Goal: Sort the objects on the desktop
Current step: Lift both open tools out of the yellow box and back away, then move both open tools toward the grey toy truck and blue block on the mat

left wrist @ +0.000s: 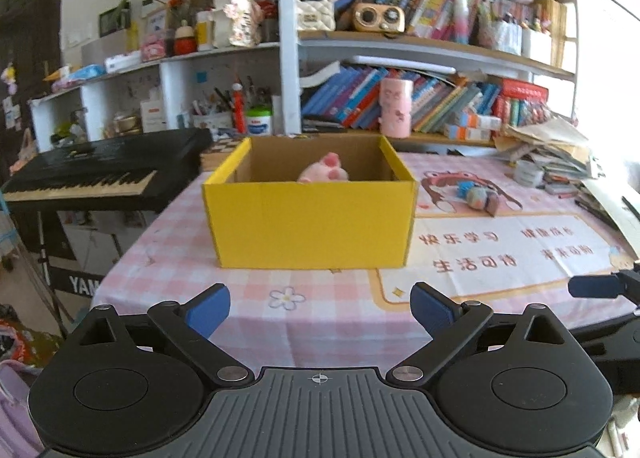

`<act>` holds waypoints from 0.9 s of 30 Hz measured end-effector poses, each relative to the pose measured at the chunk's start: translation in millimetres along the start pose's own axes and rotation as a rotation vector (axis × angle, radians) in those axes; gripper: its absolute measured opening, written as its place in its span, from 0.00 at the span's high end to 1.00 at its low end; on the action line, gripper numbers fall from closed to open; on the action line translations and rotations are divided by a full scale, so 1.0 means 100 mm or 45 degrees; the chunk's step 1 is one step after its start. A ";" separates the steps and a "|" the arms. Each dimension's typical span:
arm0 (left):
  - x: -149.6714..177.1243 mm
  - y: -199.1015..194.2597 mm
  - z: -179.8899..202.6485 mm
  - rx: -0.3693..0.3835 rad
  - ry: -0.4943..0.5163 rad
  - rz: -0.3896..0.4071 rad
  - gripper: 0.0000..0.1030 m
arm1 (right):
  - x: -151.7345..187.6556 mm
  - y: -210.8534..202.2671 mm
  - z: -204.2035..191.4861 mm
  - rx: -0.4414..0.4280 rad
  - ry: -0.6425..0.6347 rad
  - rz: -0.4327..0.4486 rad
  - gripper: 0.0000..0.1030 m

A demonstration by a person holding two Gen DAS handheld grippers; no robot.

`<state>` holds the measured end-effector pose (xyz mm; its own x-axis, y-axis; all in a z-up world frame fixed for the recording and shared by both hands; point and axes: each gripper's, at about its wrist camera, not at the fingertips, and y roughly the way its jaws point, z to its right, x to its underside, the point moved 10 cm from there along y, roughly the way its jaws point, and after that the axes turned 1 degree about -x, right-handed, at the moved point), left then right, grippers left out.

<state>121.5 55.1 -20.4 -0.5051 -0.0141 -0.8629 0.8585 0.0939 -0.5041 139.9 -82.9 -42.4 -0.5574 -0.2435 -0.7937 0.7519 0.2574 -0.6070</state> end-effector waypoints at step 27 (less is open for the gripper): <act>-0.07 0.35 0.95 0.298 0.190 -0.049 0.04 | 0.23 -0.07 0.80 0.220 0.184 -0.076 0.17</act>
<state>163.7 -36.0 -35.0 -0.5304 0.1349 -0.8370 0.8266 -0.1368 -0.5459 150.2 -164.7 -53.3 -0.6380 -0.1135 -0.7616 0.7583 0.0796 -0.6471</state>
